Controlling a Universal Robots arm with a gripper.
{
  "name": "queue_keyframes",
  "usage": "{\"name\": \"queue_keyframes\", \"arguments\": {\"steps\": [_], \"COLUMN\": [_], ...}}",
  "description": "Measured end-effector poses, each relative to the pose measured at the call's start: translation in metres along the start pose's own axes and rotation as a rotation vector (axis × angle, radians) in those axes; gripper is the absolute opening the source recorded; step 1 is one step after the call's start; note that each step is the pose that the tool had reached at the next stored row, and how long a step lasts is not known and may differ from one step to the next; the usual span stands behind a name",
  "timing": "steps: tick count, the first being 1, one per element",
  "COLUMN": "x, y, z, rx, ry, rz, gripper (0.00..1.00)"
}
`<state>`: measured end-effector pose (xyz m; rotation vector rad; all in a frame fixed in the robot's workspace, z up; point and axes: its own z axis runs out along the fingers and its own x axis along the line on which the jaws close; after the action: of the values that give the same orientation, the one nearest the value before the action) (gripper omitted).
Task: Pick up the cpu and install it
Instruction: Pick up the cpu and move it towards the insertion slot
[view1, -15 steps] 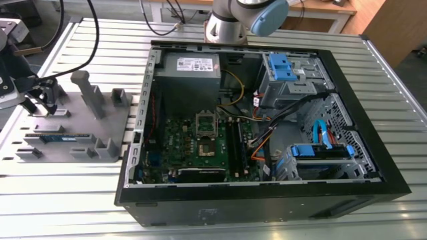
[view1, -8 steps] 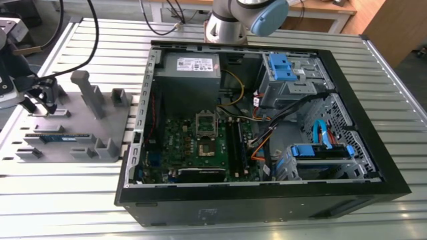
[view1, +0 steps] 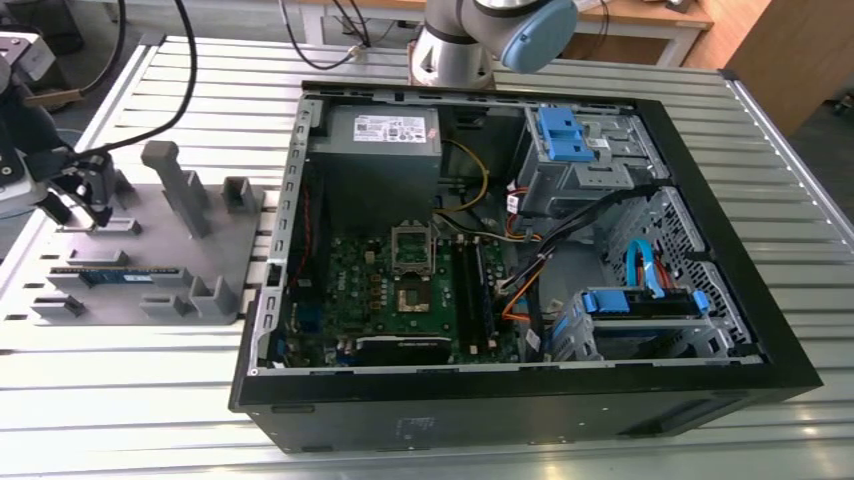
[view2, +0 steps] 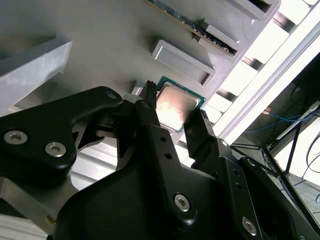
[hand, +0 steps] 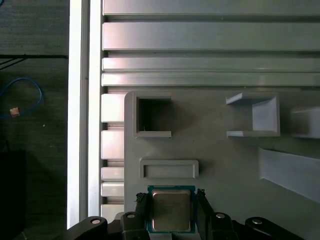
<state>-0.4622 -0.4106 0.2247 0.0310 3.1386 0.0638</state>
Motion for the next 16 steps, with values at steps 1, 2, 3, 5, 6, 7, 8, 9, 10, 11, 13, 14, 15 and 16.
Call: {"name": "queue_keyframes", "arguments": {"steps": [1, 2, 3, 5, 6, 7, 8, 9, 10, 11, 13, 14, 15, 16], "x": [0.0000, 0.0000, 0.0000, 0.0000, 0.0000, 0.0000, 0.0000, 0.0000, 0.0000, 0.0000, 0.0000, 0.0000, 0.0000, 0.0000], "y": [0.0000, 0.0001, 0.0001, 0.0001, 0.0001, 0.0001, 0.0001, 0.0002, 0.0002, 0.0002, 0.0002, 0.0002, 0.0003, 0.0003], "z": [-0.0006, -0.0011, -0.0014, -0.0024, -0.0031, -0.0032, -0.0032, -0.0032, -0.0034, -0.0040, -0.0050, -0.0058, -0.0066, -0.0075], "rx": [0.0000, 0.0000, -0.0002, -0.0001, -0.0001, -0.0001, -0.0001, -0.0001, -0.0001, 0.0001, 0.0000, 0.0000, 0.0000, 0.0000], "ry": [0.0000, 0.0000, -0.0003, -0.0002, -0.0002, -0.0002, -0.0002, -0.0002, -0.0001, 0.0002, 0.0001, 0.0000, -0.0001, 0.0000], "rz": [0.000, 0.000, 0.000, 0.000, 0.000, 0.000, 0.000, 0.000, 0.000, 0.000, 0.000, 0.000, 0.000, 0.000], "gripper": [0.47, 0.47, 0.47, 0.47, 0.47, 0.47, 0.47, 0.47, 0.47, 0.47, 0.47, 0.47, 0.47, 0.47]}}
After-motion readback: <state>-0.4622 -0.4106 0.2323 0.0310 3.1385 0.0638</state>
